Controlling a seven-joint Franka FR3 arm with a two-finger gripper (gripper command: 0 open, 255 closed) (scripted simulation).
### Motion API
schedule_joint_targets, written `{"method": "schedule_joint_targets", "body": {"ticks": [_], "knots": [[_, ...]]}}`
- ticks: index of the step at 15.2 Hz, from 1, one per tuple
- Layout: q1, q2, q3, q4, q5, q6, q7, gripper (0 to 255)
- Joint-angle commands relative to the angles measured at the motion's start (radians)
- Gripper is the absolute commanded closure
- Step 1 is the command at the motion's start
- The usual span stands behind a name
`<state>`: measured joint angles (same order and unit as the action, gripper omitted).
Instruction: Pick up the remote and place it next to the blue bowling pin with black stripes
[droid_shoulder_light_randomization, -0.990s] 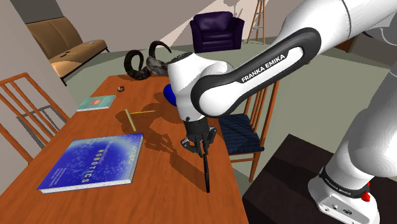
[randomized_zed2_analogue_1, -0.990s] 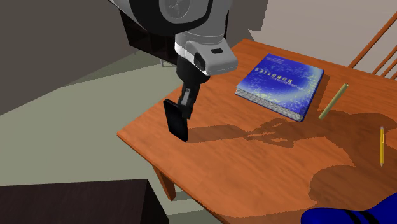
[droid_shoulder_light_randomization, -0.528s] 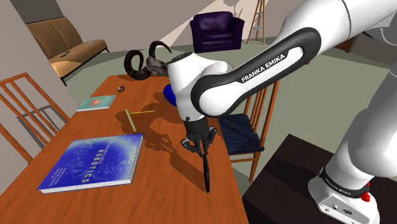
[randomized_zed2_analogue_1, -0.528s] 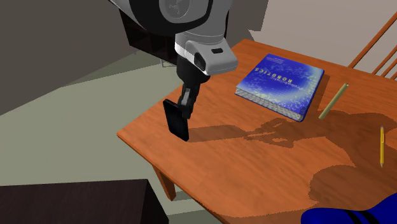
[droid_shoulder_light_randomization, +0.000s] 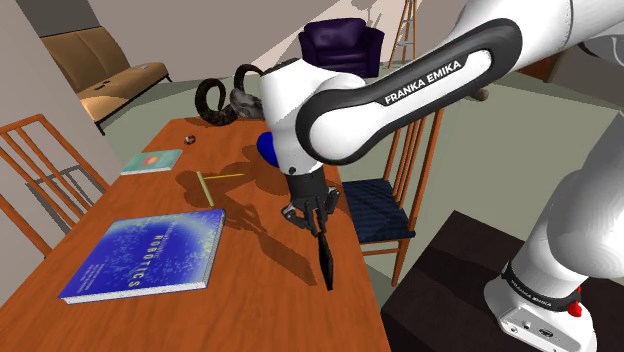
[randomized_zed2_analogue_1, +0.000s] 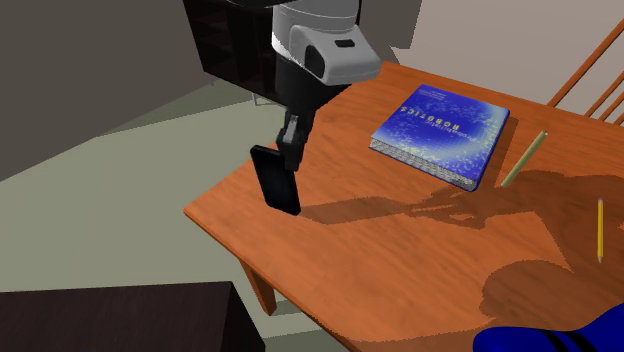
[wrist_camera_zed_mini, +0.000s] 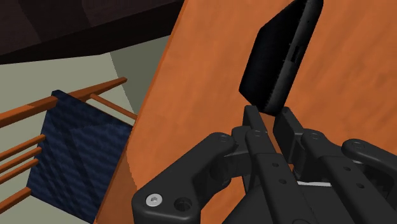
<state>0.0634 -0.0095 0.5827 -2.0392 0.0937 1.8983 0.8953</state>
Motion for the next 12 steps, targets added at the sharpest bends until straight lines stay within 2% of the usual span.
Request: {"method": "schedule_joint_targets", "body": {"ticks": [1,12], "knots": [[-0.001,-0.012,-0.002,0.016,0.005,-0.026,-0.003,255],[-0.006,-0.044,-0.008,0.134,0.018,-0.172,-0.006,255]]}}
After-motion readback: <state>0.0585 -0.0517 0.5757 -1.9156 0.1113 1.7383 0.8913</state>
